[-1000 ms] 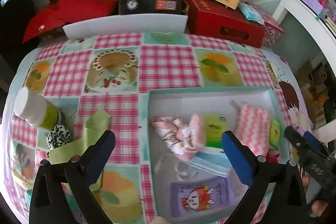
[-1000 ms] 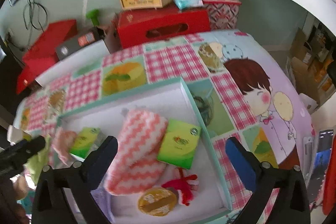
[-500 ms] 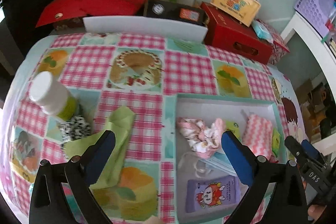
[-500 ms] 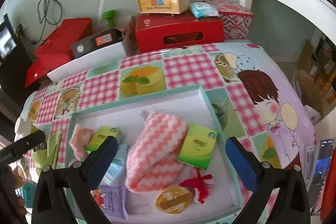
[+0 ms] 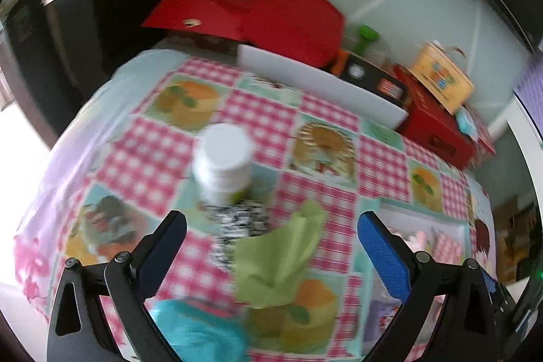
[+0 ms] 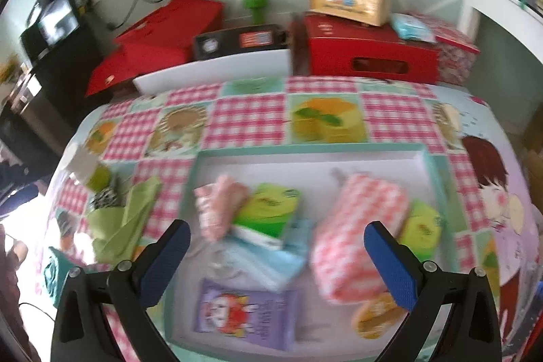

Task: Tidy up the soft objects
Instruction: 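Move both grippers back toward the green cloth and white bottle, then grasp the green cloth with the right gripper while the left grasps the leopard scrunchie, then lift and carry the green cloth and leopard scrunchie over the tray with both grippers, then open both grippers to drop the scrunchie and green cloth into the tray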

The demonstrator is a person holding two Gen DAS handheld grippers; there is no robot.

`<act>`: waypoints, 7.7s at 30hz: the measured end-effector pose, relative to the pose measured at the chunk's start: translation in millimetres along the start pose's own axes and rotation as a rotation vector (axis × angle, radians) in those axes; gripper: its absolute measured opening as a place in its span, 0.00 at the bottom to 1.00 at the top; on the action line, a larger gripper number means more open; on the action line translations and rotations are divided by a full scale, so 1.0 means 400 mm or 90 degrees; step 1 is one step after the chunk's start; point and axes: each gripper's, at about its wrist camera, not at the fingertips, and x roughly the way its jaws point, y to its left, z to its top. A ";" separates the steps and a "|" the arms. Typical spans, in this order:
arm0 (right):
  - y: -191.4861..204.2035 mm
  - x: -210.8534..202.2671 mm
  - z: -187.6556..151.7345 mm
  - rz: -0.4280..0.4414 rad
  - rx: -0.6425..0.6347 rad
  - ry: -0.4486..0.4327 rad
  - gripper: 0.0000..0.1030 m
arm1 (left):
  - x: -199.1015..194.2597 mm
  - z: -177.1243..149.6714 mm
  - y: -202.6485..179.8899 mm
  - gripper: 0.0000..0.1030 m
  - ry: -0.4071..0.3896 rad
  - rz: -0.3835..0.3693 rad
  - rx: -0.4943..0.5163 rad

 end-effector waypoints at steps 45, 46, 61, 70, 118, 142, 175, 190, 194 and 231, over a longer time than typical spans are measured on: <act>0.437 0.265 -0.041 0.152 -0.173 0.199 1.00 | 0.213 -0.012 0.204 0.98 0.223 -0.014 0.052; 0.438 0.272 -0.040 0.151 -0.173 0.204 1.00 | 0.216 -0.013 0.205 0.98 0.227 -0.014 0.052; 0.536 0.360 -0.035 0.108 -0.220 0.248 0.83 | 0.251 0.001 0.217 0.98 0.242 -0.011 0.057; 0.607 0.384 -0.042 0.063 -0.277 0.246 0.70 | 0.260 0.005 0.190 0.98 0.247 -0.023 0.076; 0.463 0.304 -0.066 0.115 -0.224 0.229 0.13 | 0.389 -0.029 -0.031 0.16 0.327 -0.095 0.133; 0.355 0.058 -0.023 0.140 -0.166 0.116 0.12 | 0.032 0.016 0.002 0.14 0.135 -0.178 0.077; -0.047 -0.200 -0.107 0.083 0.034 0.023 0.12 | -0.175 -0.187 -0.274 0.15 0.087 -0.184 0.193; -0.217 -0.171 -0.141 0.033 0.120 0.040 0.12 | -0.090 -0.257 -0.381 0.15 0.129 -0.175 0.249; -0.211 -0.140 -0.144 0.035 0.114 0.057 0.12 | -0.044 -0.271 -0.394 0.15 0.151 -0.169 0.255; -0.103 0.046 -0.132 0.027 0.032 0.140 0.15 | 0.157 -0.269 -0.392 0.32 0.215 -0.178 0.220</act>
